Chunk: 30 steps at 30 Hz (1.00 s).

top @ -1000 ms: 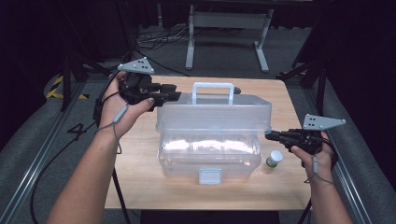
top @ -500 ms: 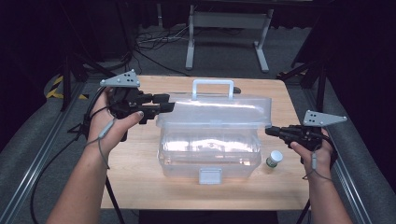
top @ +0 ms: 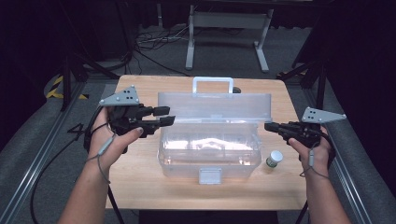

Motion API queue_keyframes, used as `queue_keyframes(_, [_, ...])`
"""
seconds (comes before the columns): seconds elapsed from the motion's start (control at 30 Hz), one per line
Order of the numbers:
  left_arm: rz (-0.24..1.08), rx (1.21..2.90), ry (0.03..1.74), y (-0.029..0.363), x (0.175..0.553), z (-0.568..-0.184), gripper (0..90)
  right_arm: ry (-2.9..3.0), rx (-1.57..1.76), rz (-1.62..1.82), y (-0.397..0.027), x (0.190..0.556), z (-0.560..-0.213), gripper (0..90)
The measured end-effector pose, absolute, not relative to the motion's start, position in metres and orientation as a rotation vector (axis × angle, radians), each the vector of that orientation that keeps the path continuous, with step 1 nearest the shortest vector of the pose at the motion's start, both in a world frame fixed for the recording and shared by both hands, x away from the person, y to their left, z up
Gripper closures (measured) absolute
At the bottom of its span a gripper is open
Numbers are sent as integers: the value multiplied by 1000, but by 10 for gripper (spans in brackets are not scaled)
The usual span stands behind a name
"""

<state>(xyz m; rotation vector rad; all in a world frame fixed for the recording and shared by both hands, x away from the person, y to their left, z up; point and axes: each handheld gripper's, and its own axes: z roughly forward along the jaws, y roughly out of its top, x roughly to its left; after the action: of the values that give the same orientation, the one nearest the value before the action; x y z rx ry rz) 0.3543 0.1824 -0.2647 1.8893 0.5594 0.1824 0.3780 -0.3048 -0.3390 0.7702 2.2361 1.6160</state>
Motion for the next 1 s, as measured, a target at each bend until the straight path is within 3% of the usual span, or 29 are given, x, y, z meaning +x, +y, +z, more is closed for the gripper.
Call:
queue_keyframes(0.37, [160,1906,554,180,349,-286,657,2193,801,1615,-303,380,-336,900])
queue_keyframes(0.67, [161,1886,645,180,353,-304,807,2180,801,1610,-301,380,-335,900])
queue_keyframes(0.83, [196,1854,708,183,356,-313,890,2176,801,1607,-301,380,-335,900])
queue_keyframes(1.0, [273,1816,771,186,360,-320,895,2172,799,1606,-301,380,-335,900])
